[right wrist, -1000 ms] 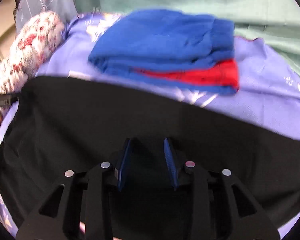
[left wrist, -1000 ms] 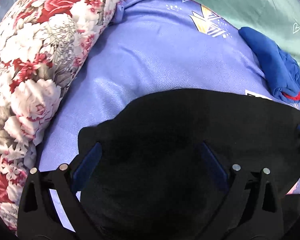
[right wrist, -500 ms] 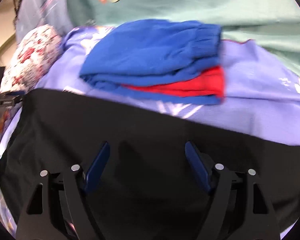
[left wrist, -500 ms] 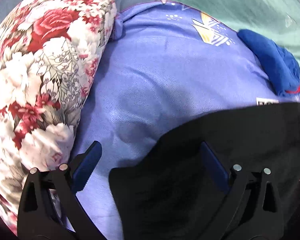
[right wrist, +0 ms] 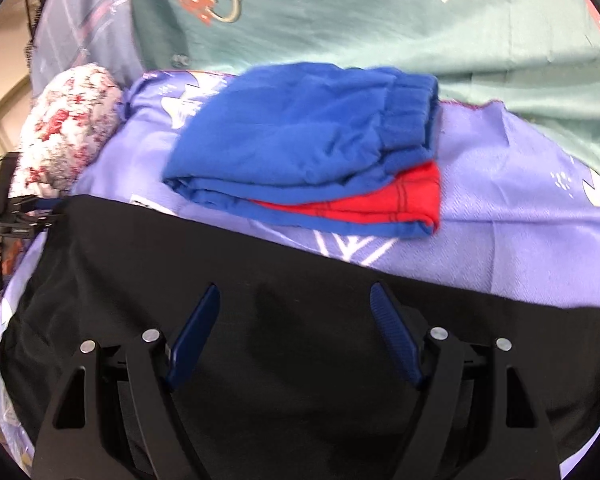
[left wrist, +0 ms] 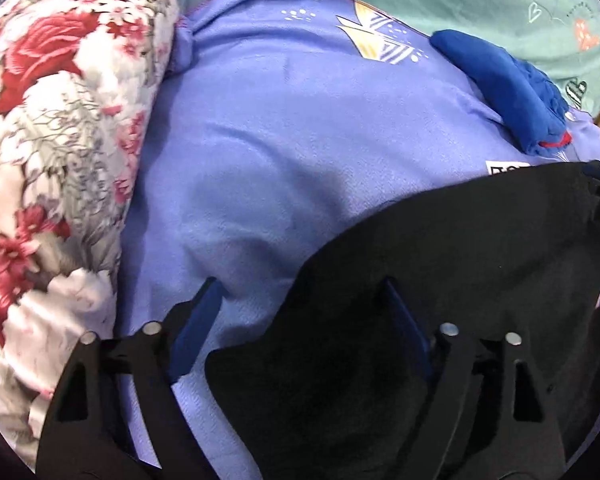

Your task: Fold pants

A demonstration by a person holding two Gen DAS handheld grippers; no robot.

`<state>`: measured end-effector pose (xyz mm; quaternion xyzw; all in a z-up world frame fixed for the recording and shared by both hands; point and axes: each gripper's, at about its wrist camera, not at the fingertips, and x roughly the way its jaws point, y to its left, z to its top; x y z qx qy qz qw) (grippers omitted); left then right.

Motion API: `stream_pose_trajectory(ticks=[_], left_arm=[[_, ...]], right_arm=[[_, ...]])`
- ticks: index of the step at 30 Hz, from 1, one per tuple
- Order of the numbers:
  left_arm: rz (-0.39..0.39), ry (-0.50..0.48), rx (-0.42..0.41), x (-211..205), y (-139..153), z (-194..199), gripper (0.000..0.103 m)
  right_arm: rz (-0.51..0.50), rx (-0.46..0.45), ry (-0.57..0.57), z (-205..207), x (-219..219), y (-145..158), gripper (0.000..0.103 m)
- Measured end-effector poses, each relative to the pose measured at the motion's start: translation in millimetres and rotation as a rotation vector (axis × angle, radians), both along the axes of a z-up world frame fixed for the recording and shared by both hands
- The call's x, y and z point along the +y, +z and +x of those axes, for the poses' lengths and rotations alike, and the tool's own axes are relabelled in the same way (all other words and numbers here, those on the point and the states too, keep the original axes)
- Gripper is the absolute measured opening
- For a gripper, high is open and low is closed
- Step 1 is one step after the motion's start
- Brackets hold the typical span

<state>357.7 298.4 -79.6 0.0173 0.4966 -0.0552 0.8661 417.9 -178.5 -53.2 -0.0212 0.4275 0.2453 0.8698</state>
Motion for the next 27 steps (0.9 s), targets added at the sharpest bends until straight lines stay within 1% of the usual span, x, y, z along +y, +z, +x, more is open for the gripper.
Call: stream_pose_trajectory(ticks=[2,3,4,5,6,7,10,13,15,16,19,23,25,26,27], left_arm=[[0.008,-0.019,-0.001,-3,-1,1,0.075],[0.007,-0.041,0.0,-6,-1,1,0.065],[-0.012,-0.063,0.003,-8,0,0,0.042],[-0.078,-0.102,0.018,-9,3,-1,0.029],[-0.107,-0.103,0.011,-10,6,-2,0.022],[-0.109,-0.109,-0.004,-12,9,-6,0.018],[-0.093,-0.142,-0.055,-16,19,-21,0.014],[-0.148,-0.159,-0.111,-11,36,-39,0.014],[-0.189,-0.174,-0.145,-8,45,-53,0.013],[-0.198,-0.181,-0.16,-6,50,-60,0.013],[-0.227,-0.195,-0.17,-7,55,-70,0.013],[-0.223,-0.204,-0.184,-12,57,-75,0.013],[-0.232,-0.204,-0.184,-12,58,-75,0.013],[-0.23,-0.205,-0.186,-13,57,-76,0.013],[-0.227,-0.208,-0.186,-13,57,-77,0.013]], right_arm=[[-0.016,-0.004,0.037,-4,0,1,0.078],[-0.035,-0.01,0.054,-5,4,1,0.078],[-0.057,-0.018,0.067,-5,6,1,0.078],[-0.09,-0.027,0.082,-4,10,0,0.078],[-0.113,-0.031,0.095,-3,12,-1,0.078],[-0.133,-0.033,0.113,-1,15,-2,0.078],[-0.195,-0.046,0.153,3,20,-5,0.078],[-0.241,-0.052,0.18,8,22,-9,0.078],[-0.292,-0.063,0.188,14,28,-13,0.078],[-0.306,-0.068,0.192,16,29,-13,0.078],[-0.334,-0.059,0.224,25,35,-16,0.078],[-0.337,-0.037,0.251,35,38,-15,0.078],[-0.325,-0.011,0.269,36,39,-17,0.069],[-0.313,0.006,0.292,37,39,-17,0.06],[-0.301,0.017,0.307,36,41,-17,0.046]])
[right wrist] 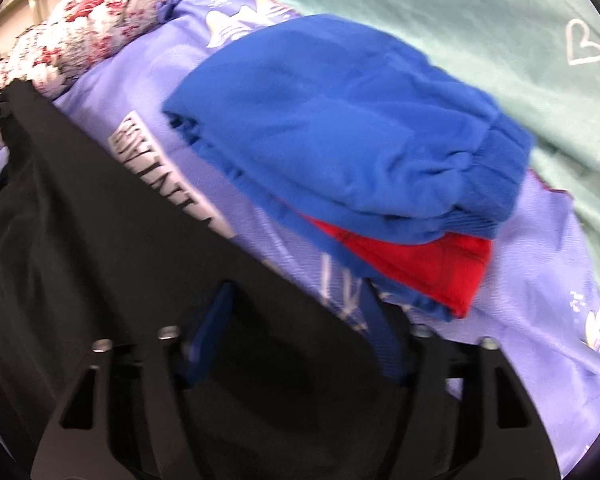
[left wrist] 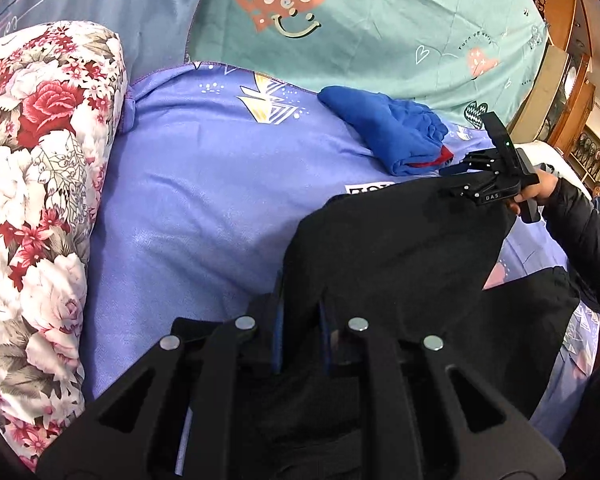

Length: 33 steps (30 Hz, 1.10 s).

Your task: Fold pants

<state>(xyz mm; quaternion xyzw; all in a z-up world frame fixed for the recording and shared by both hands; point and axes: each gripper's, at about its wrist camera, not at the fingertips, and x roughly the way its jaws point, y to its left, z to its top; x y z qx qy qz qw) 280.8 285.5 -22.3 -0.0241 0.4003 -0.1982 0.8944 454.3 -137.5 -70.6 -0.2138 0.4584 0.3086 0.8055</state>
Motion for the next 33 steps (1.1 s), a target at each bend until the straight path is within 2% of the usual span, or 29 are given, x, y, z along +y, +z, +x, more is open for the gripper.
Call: stream_pose_trajectory(ticks=[1,3,6,11,15,18,22,27,33], left_arm=[[0.0,-0.001,0.001,0,0,0,0.013],[0.0,0.004,0.003,1,0,0,0.013],[0.01,0.022,0.009,2,-1,2,0.013],[0.02,0.049,0.004,2,5,1,0.013],[0.036,0.067,0.007,-3,18,-11,0.013],[0.081,0.054,-0.008,-11,31,-29,0.013],[0.07,0.046,-0.038,-14,50,-58,0.013],[0.089,0.019,-0.077,-23,67,-108,0.013],[0.082,0.029,-0.062,-20,57,-155,0.013]], right_arm=[[0.006,0.011,0.007,-1,1,1,0.042],[0.014,0.016,0.004,-4,1,3,0.015],[0.041,0.006,0.005,-15,1,13,0.003],[0.141,-0.012,-0.021,-38,-16,41,0.003],[0.162,-0.056,-0.018,-70,-26,72,0.003],[0.175,-0.099,-0.003,-103,-32,95,0.003],[0.231,-0.129,0.008,-154,-48,120,0.003],[0.237,-0.149,0.019,-216,-58,127,0.003],[0.281,-0.12,0.039,-278,-62,112,0.003]])
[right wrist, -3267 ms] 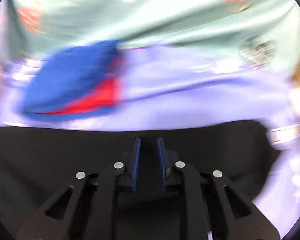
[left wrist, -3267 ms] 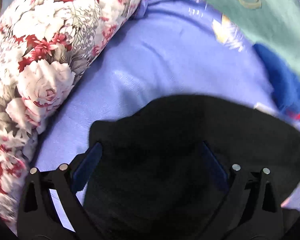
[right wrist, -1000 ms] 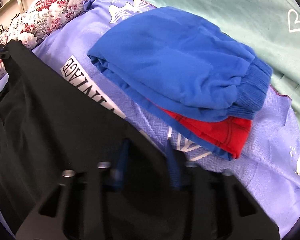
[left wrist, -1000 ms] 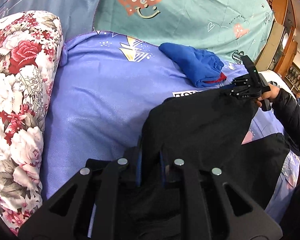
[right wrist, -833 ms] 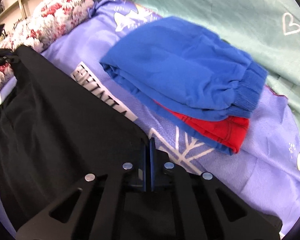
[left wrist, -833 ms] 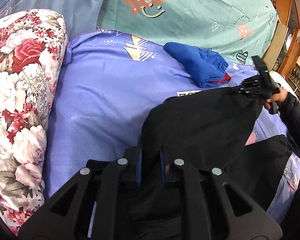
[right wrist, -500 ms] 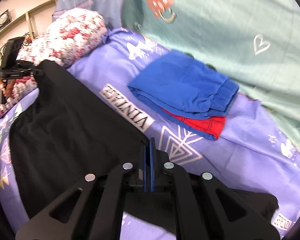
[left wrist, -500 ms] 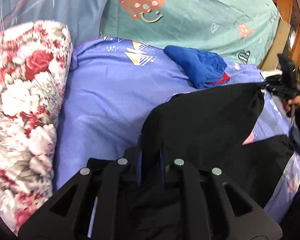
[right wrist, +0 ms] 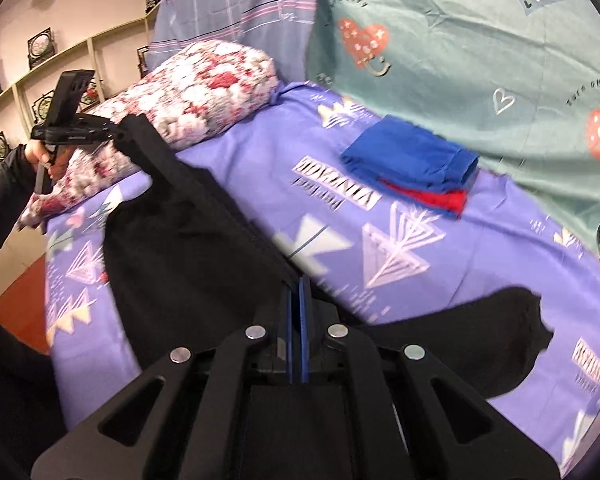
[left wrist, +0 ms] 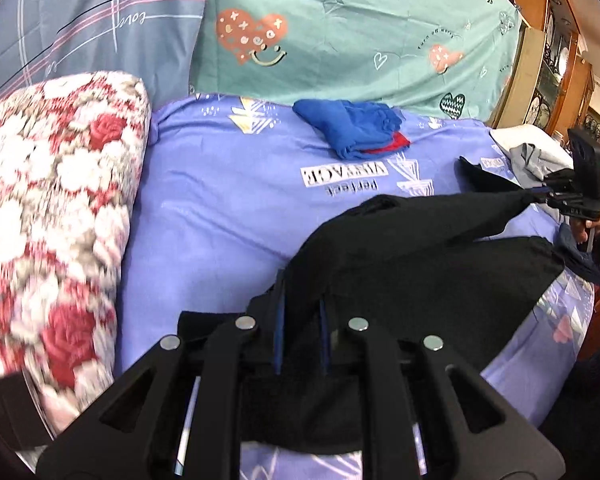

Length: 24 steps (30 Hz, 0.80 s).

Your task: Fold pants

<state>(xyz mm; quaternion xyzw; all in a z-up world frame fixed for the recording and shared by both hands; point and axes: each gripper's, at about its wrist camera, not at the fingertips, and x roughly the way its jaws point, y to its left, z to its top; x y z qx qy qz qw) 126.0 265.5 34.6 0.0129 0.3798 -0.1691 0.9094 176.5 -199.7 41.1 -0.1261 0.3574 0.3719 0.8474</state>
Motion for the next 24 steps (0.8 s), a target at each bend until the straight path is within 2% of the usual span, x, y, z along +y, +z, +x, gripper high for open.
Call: stream_pose_trajectory(ticks=[8,13,21,24], left_arm=[[-0.028,0.02,0.072,0,-43,-39,0.013],[-0.032,0.022,0.121,-2,-70,-51,0.013],[-0.041,0.03,0.144,-4,-84,-57,0.014],[-0.036,0.031,0.156,-4,-87,-59,0.018]], right_arm=[[0.046,0.091,-0.007,-44,-1,-48,0.003],[0.032,0.112,-0.016,-65,2,-70,0.003],[0.007,0.161,-0.016,-85,4,-103,0.003],[-0.009,0.164,-0.013,-89,4,-109,0.003]])
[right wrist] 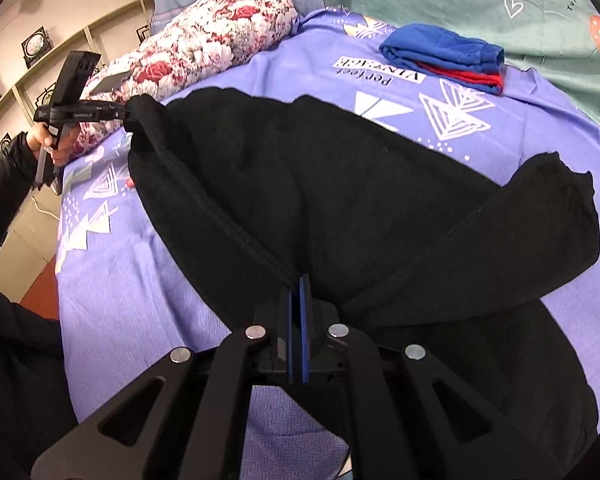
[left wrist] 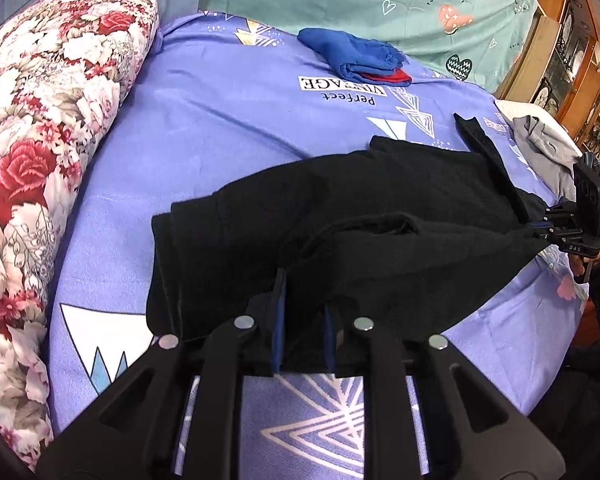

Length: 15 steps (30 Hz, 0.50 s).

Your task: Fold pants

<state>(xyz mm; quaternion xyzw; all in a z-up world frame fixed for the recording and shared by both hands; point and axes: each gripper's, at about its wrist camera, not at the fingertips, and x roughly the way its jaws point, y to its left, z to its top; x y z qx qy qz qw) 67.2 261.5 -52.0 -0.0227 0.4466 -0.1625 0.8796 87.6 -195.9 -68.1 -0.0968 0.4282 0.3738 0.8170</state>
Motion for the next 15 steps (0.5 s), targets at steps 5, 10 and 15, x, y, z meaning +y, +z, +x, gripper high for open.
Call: stream_pose_trajectory(ticks=[5,10,15], left_arm=[[-0.02,-0.008,0.056,-1,-7,-5,0.039],[-0.012,0.017,0.095,-10,-10,-21,0.091],[0.041,0.092,0.054,-10,1,-28,0.093]], right_arm=[[-0.052,0.009,0.019,-2,5,-8,0.011],[-0.071,0.027,0.066,-10,10,-14,0.05],[-0.042,0.019,0.047,-11,4,-6,0.05]])
